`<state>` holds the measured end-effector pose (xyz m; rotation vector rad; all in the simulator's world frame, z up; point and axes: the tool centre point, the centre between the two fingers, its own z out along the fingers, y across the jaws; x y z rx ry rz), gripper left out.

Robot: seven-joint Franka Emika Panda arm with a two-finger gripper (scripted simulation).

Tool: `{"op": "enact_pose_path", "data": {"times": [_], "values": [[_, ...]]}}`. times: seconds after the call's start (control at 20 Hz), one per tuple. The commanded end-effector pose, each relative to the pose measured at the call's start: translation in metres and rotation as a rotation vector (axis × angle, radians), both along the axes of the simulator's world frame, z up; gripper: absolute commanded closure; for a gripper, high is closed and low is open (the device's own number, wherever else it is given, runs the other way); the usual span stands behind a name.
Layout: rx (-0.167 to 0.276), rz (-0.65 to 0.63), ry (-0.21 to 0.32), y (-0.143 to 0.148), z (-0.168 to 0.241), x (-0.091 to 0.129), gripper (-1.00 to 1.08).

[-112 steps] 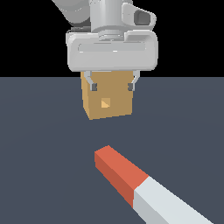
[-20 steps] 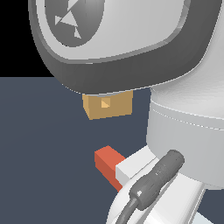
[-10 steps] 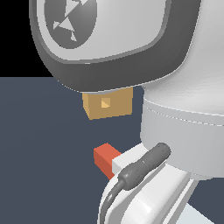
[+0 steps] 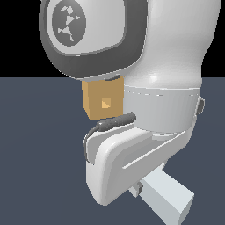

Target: Insert the peg into the horizontal hole in a box.

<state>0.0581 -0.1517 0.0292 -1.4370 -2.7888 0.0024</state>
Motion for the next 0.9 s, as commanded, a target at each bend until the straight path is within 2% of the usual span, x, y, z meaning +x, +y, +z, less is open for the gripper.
{"op": "enact_pose_path", "data": {"times": [0.0, 0.45, 0.85], "values": [[0.000, -0.023, -0.004, 0.019, 0.006, -0.004, 1.08], [-0.001, -0.126, -0.004, 0.100, 0.024, -0.022, 1.08], [-0.001, -0.206, -0.004, 0.164, 0.037, -0.028, 1.08]]}}
